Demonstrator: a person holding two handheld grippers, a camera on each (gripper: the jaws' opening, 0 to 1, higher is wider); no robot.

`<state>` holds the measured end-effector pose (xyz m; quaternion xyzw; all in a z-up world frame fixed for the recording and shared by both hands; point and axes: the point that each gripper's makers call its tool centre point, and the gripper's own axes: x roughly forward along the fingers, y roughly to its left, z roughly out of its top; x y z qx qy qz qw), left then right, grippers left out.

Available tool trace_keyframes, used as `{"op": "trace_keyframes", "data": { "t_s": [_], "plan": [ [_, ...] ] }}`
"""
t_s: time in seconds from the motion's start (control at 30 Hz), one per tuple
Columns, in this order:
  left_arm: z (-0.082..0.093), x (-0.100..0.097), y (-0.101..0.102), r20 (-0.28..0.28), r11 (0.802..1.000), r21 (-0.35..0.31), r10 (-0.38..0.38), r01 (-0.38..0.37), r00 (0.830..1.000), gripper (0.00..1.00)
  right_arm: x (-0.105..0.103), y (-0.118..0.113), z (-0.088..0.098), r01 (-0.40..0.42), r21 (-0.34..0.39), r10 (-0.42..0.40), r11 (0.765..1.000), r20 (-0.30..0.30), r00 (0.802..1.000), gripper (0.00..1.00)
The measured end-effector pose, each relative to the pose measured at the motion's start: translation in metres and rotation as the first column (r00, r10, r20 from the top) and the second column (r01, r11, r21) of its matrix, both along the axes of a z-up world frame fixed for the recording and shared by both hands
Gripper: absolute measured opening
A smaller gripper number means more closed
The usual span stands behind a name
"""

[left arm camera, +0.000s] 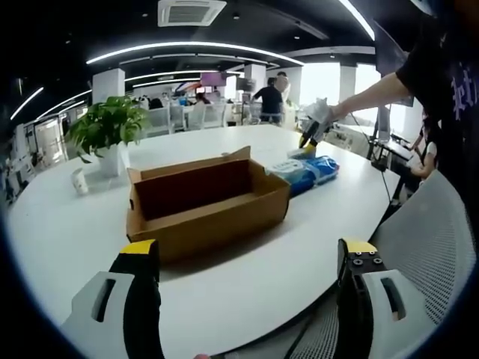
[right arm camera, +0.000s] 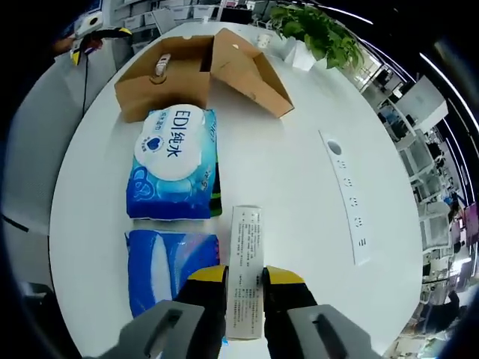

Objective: Operate the shoe box by opening the lid, removing the specified soft item, and placing it in the target area until the item is outside and the box remains undamaged.

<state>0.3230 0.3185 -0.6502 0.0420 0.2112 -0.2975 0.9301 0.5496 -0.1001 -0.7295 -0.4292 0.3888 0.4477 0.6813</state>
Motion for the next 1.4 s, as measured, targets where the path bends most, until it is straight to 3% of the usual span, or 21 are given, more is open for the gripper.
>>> {"op": "trace_keyframes", "data": {
  "t_s": [0.53,1.4],
  "plan": [
    [-0.001,0.000,0.000,-0.003,1.000,0.003,0.002,-0.002,1.000,0.98,0.003,-0.019,-0.010,-0.059,-0.109,0.062,0.992,0.021,0.998,0.14],
    [-0.002,0.000,0.001,-0.006,1.000,0.003,0.003,-0.003,1.000,0.98,0.005,-0.016,-0.009,-0.107,-0.145,0.113,0.984,0.038,0.993,0.15]
  ]
}}
